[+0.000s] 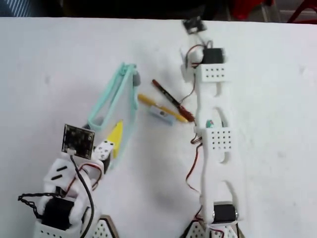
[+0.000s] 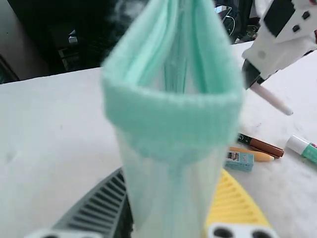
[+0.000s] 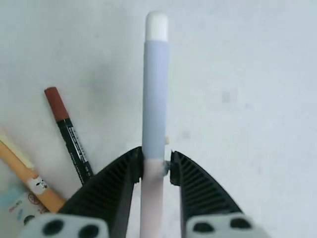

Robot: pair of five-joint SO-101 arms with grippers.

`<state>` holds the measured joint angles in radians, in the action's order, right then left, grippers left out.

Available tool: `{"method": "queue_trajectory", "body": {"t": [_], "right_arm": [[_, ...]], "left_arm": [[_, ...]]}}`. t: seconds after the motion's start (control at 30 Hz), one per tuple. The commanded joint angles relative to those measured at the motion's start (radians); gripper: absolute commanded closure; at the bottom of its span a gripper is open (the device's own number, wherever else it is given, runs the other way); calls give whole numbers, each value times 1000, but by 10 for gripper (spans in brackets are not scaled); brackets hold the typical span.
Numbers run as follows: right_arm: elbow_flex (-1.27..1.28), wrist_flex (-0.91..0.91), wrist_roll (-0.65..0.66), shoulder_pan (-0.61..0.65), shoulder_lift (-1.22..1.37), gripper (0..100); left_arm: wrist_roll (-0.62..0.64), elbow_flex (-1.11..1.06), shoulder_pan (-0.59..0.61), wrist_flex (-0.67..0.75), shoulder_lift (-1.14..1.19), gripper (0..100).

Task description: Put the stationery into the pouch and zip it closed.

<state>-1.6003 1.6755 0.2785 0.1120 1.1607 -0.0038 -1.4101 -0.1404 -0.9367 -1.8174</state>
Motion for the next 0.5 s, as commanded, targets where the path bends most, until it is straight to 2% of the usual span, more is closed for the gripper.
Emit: {"method": "queue_trajectory", "body": {"t": [0.0, 0.47], "right_arm": [[-48, 36, -5, -5, -130, 982], [-54, 50, -6, -12, -390, 982]], "left_arm": [[2, 8, -5, 23, -7, 815], [3, 15, -5, -9, -7, 815]]}}
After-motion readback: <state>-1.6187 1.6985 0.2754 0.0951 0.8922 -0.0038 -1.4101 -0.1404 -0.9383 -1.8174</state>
